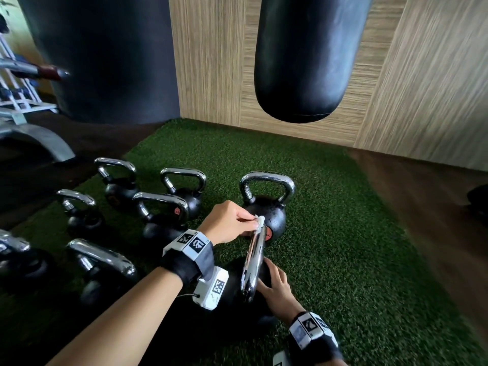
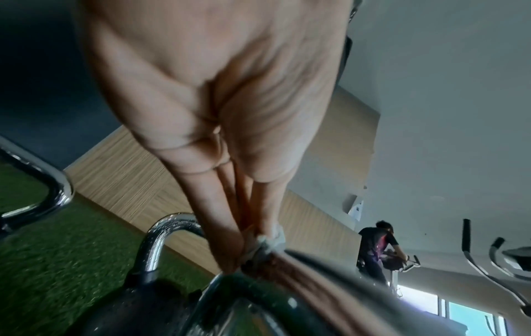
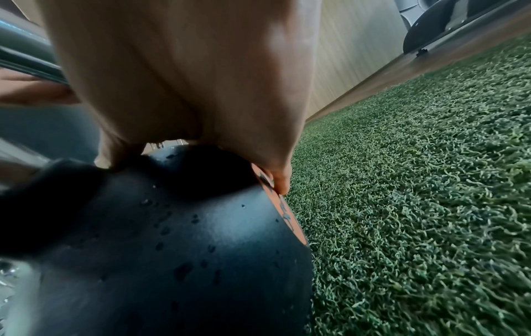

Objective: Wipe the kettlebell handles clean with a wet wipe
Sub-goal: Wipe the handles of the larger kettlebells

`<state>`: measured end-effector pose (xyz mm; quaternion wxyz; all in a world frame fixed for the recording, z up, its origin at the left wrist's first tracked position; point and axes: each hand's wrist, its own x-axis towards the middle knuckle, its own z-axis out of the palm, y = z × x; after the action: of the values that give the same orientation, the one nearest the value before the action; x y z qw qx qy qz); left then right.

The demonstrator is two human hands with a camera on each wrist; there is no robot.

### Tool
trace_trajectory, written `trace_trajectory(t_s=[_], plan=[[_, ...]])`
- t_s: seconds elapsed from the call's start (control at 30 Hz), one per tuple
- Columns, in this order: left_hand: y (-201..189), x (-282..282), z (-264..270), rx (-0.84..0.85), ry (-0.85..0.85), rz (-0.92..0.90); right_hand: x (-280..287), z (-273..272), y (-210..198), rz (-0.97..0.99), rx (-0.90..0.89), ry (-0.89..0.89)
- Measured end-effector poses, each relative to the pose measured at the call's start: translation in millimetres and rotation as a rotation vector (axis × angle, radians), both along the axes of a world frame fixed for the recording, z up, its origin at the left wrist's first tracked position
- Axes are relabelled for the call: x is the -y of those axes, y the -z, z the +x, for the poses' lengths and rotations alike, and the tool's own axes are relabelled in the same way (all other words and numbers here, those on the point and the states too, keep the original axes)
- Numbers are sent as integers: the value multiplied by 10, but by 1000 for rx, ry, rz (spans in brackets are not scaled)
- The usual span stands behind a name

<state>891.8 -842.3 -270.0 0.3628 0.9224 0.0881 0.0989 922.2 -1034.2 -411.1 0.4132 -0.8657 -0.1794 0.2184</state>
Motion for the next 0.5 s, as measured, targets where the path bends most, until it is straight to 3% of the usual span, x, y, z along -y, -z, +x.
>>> trace_trajectory(t_s=[0.13, 0.33, 0.4, 0.5], plan=[[78, -138, -121, -228, 124, -140, -8, -20, -5, 5, 3, 9], [191, -35, -269, -128, 86, -448, -6, -29, -42, 6, -25, 9], [235, -26, -430, -214, 121, -564, -1, -41, -54, 3, -15, 9], [275, -44, -688, -333, 223, -585, 0, -45, -58, 4, -11, 15]])
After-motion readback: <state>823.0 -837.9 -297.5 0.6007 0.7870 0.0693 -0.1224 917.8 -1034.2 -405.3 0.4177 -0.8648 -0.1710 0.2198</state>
